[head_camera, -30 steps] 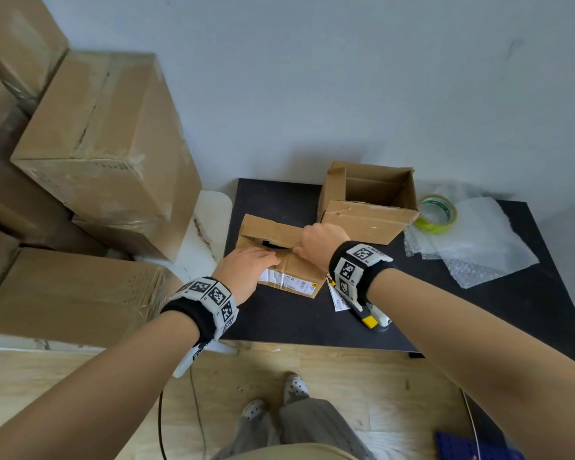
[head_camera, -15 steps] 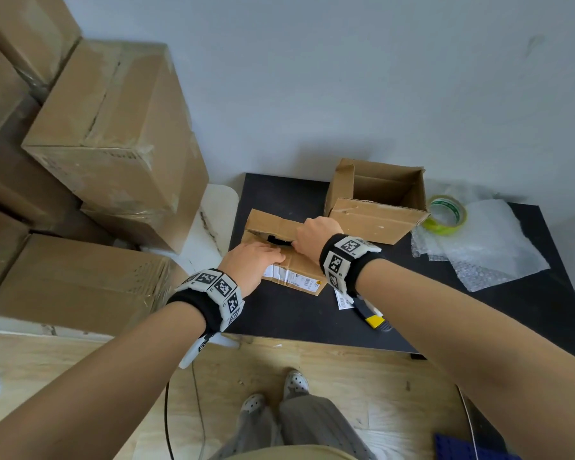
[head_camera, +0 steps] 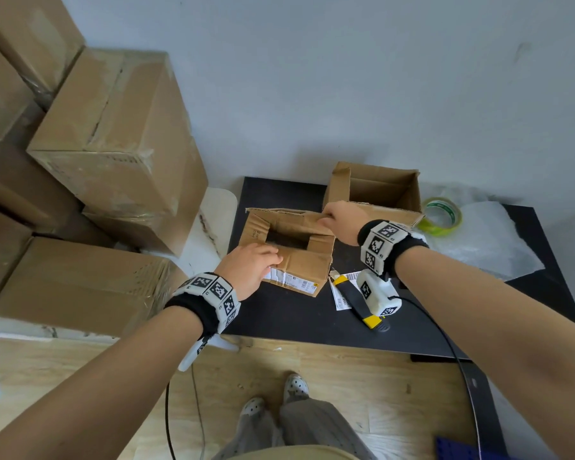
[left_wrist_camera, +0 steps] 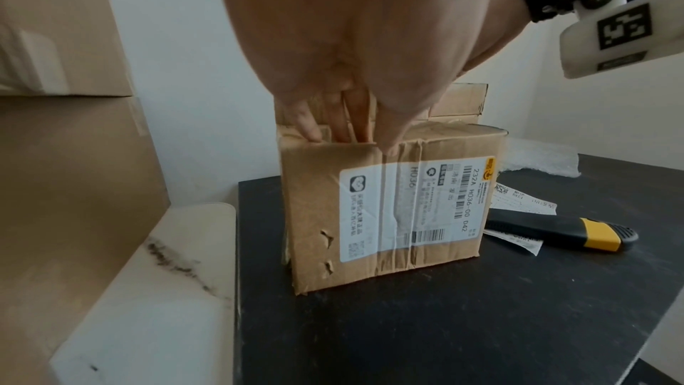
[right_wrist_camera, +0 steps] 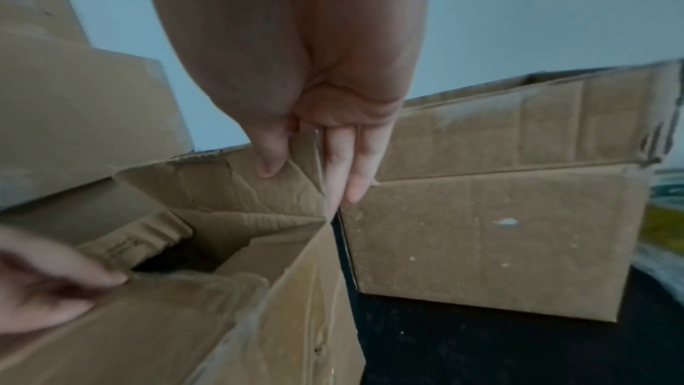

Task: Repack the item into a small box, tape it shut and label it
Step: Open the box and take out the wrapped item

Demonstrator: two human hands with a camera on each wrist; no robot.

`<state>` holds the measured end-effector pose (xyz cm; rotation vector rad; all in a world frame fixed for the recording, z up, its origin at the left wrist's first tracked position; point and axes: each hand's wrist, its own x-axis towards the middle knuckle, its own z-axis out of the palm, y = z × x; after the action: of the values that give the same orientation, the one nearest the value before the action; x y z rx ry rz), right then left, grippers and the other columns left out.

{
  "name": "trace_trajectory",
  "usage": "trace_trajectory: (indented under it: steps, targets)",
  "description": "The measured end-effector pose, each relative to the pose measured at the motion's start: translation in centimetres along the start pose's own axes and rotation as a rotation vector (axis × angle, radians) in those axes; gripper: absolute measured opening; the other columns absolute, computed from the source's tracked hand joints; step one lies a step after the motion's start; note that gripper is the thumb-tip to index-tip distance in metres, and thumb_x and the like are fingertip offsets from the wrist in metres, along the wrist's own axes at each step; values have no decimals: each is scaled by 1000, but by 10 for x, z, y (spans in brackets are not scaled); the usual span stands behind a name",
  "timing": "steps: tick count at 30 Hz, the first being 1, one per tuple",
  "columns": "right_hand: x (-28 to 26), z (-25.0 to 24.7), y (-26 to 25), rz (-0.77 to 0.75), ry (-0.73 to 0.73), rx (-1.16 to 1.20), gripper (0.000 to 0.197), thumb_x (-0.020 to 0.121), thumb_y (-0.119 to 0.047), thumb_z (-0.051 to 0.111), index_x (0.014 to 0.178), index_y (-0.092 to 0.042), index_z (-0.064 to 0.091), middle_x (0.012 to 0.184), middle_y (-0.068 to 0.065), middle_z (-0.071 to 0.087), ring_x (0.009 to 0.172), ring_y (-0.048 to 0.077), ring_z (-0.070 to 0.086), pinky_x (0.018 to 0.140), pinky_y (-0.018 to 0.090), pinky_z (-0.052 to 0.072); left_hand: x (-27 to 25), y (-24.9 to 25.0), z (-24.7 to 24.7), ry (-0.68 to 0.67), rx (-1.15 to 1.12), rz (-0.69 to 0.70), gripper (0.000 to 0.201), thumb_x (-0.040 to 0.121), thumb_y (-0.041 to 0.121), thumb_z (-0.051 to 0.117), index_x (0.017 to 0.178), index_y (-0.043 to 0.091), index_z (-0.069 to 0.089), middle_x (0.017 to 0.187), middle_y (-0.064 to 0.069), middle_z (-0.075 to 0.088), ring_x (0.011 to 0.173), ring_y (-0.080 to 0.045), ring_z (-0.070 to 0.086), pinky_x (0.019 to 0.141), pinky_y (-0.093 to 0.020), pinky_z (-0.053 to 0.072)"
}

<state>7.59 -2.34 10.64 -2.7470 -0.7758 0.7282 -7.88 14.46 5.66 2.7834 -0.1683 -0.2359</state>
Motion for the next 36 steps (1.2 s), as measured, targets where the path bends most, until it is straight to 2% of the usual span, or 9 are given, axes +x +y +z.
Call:
trace_trajectory:
  steps: [5, 10, 14, 18, 22, 25, 29, 32, 36]
  targets:
    - [-14, 5, -3, 6, 217, -33, 14, 92, -22, 56, 101, -14, 50, 90, 4, 57, 81, 20, 57, 76, 34, 53, 7, 1, -8, 16, 128, -44, 35, 95, 21, 49, 129, 28, 51, 149, -6, 30, 138, -27, 20, 110, -42, 25]
    - [-37, 22, -3, 20, 248, -32, 12, 95, -25, 48, 96, -14, 51, 85, 5, 60, 77, 23, 60, 71, 36, 54, 11, -9, -15, 7, 81, -122, 58, 88, 21, 58, 141, 27, 35, 139, -3, 42, 133, -26, 31, 110, -46, 28]
    - [-54, 42, 5, -87, 201, 59, 26, 96, -28, 48, 117, -14, 55, 107, 5, 63, 91, 22, 61, 79, 33, 51, 11, -15, -19, -24, 25, -222, 63, 87, 20, 62, 143, 12, 32, 138, -6, 33, 124, -24, 39, 103, -37, 40]
    - [-59, 48, 7, -116, 93, 92, 49, 92, -31, 56, 137, -15, 41, 130, 2, 50, 111, 21, 54, 94, 32, 43, 9, -12, -24, 2, -2, -231, 51, 86, 16, 65, 131, 9, 43, 129, -5, 36, 113, -23, 45, 96, -38, 45]
    - [-56, 46, 7, -120, 64, 210, 37, 93, -42, 52, 109, -10, 60, 99, 4, 59, 84, 17, 53, 73, 26, 40, 2, -9, -27, 49, -22, -167, 21, 85, 10, 64, 96, 15, 47, 111, -1, 47, 93, -24, 55, 79, -35, 48]
    - [-54, 45, 8, -111, 53, 294, 48, 98, -43, 39, 92, -4, 66, 86, 11, 63, 77, 24, 58, 67, 31, 43, -4, -8, -23, 32, -21, -115, 17, 86, 7, 58, 87, 18, 46, 103, 1, 52, 90, -21, 55, 77, -33, 48]
    - [-52, 37, 10, -76, -52, 324, 39, 94, -43, 49, 118, -15, 62, 111, 3, 63, 101, 18, 58, 84, 26, 43, -8, -9, -19, 7, -22, -86, 10, 90, 10, 54, 99, 12, 55, 113, -2, 54, 103, -20, 52, 84, -32, 48]
    - [-52, 32, 12, -67, -120, 296, 59, 88, -46, 57, 138, -16, 44, 135, 2, 52, 120, 18, 49, 96, 27, 39, -12, -10, -22, -111, -34, -94, 27, 95, 35, 49, 111, 14, 56, 129, 0, 50, 128, -21, 39, 100, -34, 42]
    - [-51, 37, 10, -99, -169, 168, 79, 81, -47, 66, 145, -19, 30, 148, 1, 37, 132, 20, 39, 107, 32, 34, -14, -7, -27, -275, -151, -203, 45, 102, 38, 20, 142, 25, 40, 158, 4, 12, 146, -18, -6, 119, -38, 6]
